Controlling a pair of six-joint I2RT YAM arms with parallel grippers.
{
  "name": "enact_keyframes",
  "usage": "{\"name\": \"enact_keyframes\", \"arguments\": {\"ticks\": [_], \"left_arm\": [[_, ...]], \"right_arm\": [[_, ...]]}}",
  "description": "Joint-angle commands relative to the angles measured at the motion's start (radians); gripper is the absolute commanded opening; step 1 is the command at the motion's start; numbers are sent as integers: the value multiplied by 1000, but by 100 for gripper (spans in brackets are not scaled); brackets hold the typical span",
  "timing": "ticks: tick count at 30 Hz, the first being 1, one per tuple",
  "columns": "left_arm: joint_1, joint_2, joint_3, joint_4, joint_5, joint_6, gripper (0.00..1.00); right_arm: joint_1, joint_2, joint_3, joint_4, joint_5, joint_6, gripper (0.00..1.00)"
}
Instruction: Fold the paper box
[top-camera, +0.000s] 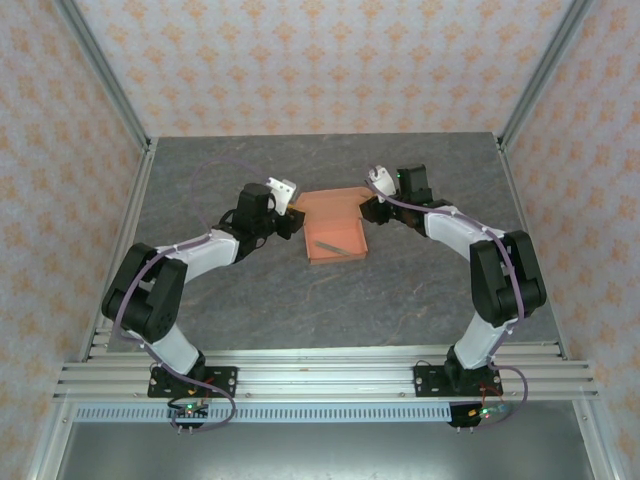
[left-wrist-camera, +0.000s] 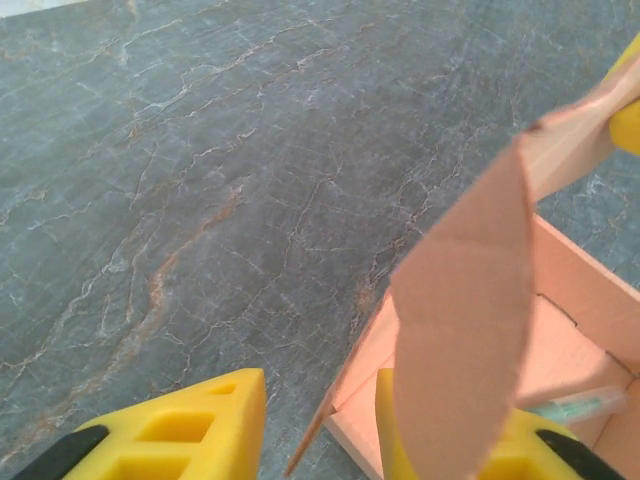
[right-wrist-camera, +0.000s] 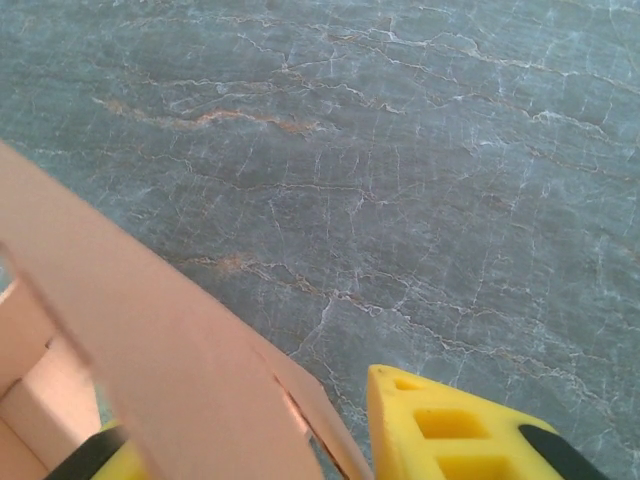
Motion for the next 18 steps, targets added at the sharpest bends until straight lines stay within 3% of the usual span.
{"name": "enact_keyframes", "arguments": {"ticks": [1,10,18], "left_arm": [[9,18,42,5,25,-1,29],[6,41,60,14,51,-27,16],[-24,59,57,50,-1,-79,10]], "right_arm": [[-6,5,25,26,-13,12,23],[4,-13,3,64,34,60,12],[67,-37,-37,125,227,157,2]]}}
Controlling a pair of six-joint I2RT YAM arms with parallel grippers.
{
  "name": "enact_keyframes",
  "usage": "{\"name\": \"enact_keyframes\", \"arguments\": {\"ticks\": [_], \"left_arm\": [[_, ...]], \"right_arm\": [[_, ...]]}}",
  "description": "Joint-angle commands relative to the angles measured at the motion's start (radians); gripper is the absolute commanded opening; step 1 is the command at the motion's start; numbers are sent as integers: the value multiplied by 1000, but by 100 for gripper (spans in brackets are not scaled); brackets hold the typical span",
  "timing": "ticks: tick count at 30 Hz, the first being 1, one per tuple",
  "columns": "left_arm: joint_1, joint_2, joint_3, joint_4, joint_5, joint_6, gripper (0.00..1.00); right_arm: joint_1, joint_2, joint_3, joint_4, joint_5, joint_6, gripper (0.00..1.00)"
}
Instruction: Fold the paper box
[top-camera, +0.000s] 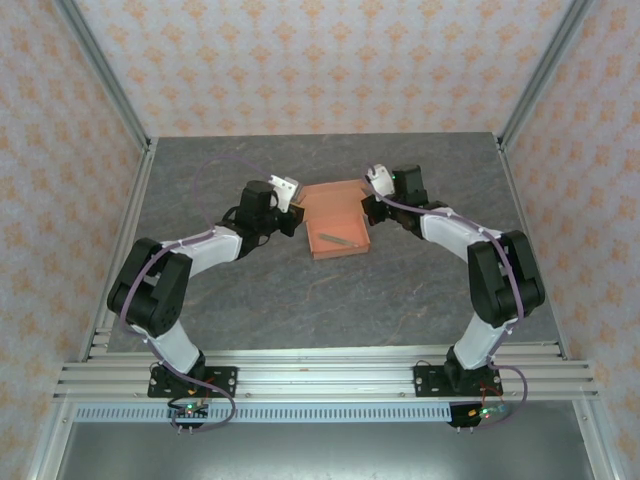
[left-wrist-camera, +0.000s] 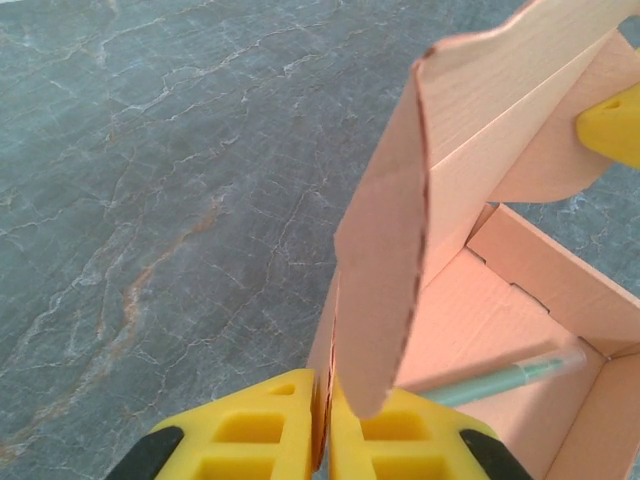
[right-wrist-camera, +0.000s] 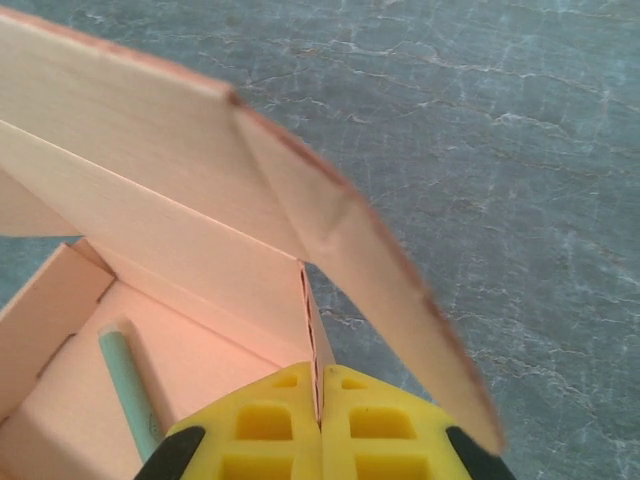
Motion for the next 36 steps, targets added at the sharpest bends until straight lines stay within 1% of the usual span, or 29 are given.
{"name": "enact_keyframes", "arguments": {"ticks": [1,3,8,11,18,21,24,29,32,36], "left_arm": [[-26,14,23,34,-46,-42,9],[-45,10,23,39,-95,-60,9],[-84,10,27,49,-227,-117,8],[-101,16,35,44,-314,-188,6],[-151,23,45,43,-501,-369,5],[-173,28,52,30,-602,-424,5],[-191,41,58,10,-672,-476,4],[-231,55,63,-11,-784,-532,3],[-260,57,35,21,-855,-535,3],[-291,57,8,47,-918,-535,2]], "right_arm": [[34,-43,-29,78,130,86,2],[55,-54,-42,90,202,128,2],[95,-80,-90,151,281,229,0],[116,-89,-110,175,341,287,0],[172,-81,-144,243,465,427,0],[196,-78,-165,285,531,462,0],[218,-70,-186,325,595,483,0],[242,-65,-211,378,638,507,0],[251,-71,-235,405,658,517,0],[254,-64,-265,454,660,525,0]]}}
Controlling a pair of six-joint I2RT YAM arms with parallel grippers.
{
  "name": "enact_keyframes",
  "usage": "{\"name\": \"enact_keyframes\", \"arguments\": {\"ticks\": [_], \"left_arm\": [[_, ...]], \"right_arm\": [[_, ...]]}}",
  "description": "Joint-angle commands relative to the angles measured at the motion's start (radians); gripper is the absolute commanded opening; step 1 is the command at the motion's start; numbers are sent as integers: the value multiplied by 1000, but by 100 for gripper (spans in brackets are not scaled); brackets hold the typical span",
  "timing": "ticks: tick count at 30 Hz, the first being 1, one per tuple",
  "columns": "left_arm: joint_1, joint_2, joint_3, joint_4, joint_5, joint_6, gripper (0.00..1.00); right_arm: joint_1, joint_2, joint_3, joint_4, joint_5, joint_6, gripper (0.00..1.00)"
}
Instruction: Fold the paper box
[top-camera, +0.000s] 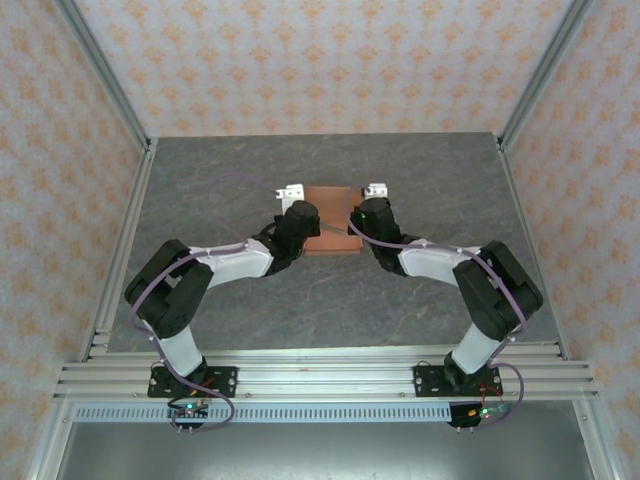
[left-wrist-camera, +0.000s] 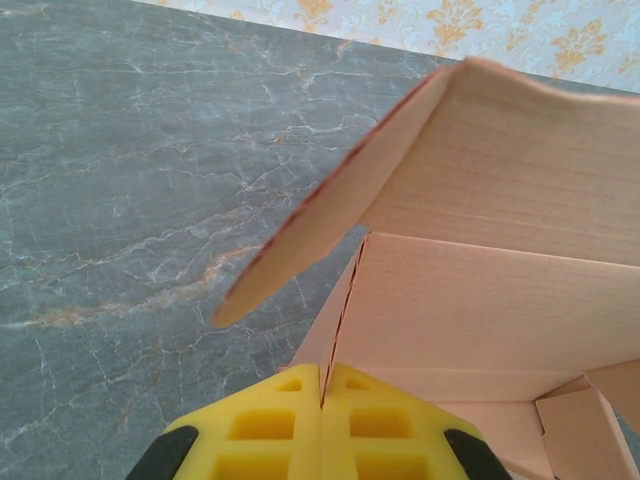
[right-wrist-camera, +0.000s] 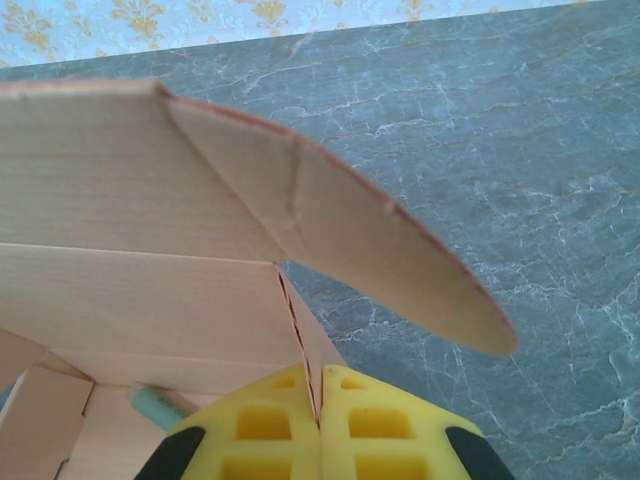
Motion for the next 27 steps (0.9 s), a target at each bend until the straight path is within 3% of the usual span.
{"name": "enact_keyframes", "arguments": {"ticks": [1,11,21,27], "left_arm": [[-17,8,-28,40,-161,-47,2],[-72,16,-111,122,-304,-47,1],[-118,21,-158,147,-395,-47,1],[-139,31,-170,147,-434,-79,1]], "right_arm": [[0,0,-25,91,61,40,0],[30,15,-90,170,82,20,0],[42,-29,-125,124,135,173,0],[83,-32,-150,151,200,176,0]]}}
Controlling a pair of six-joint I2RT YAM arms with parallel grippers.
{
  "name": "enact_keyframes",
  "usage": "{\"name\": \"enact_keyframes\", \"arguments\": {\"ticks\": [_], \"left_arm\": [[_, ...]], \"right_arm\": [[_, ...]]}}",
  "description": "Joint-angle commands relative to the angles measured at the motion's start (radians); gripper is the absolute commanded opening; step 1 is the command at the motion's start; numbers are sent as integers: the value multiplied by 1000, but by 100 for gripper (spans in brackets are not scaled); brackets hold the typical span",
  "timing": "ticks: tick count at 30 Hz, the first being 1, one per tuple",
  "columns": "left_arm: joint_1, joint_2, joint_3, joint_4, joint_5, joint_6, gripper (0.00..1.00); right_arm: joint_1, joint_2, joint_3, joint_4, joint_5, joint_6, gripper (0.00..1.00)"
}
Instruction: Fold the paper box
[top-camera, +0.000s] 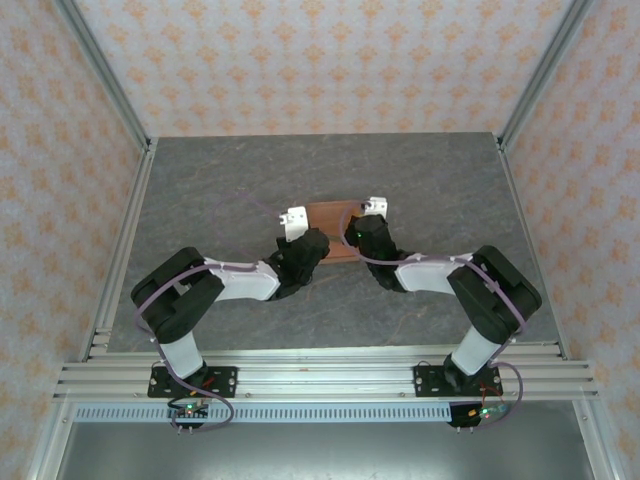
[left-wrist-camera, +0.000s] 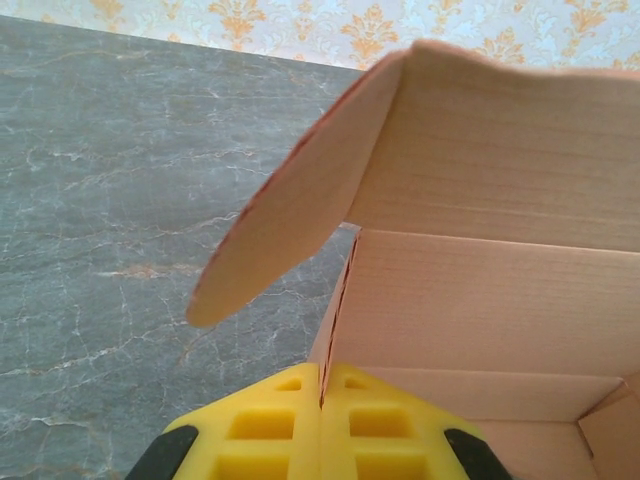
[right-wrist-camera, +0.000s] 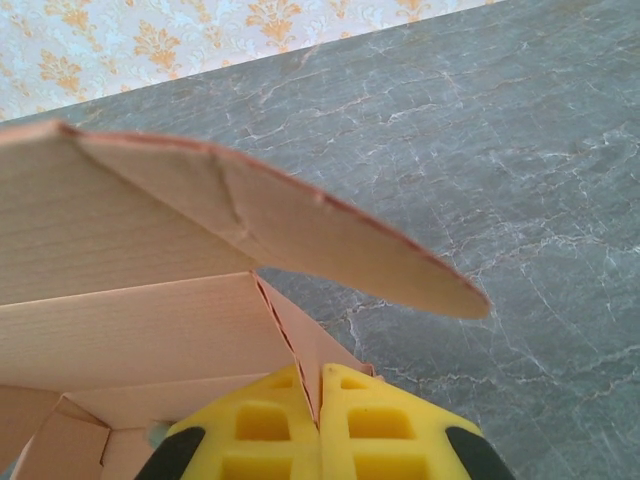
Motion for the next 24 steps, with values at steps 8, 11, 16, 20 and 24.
{"name": "enact_keyframes", "arguments": {"ticks": [8,11,16,20,24], "left_arm": [[-41,23,-87,47,-222,-52,0],[-53,32,-106,67,-249,-56,0],[-77,56,-120,92,-297,-58,1],[-94,86,-131,121,-332,-61,1],[-104,112,-148,152,-356,-70,1]], "right_arm": [[0,-2,-99,91,91,20,0],[5,12,-120,128,97,12,0],[22,43,-143,192,113,-16,0],[24,59,-159,224,117,-23,0],[26,78,-178,260,121,-31,0]]}}
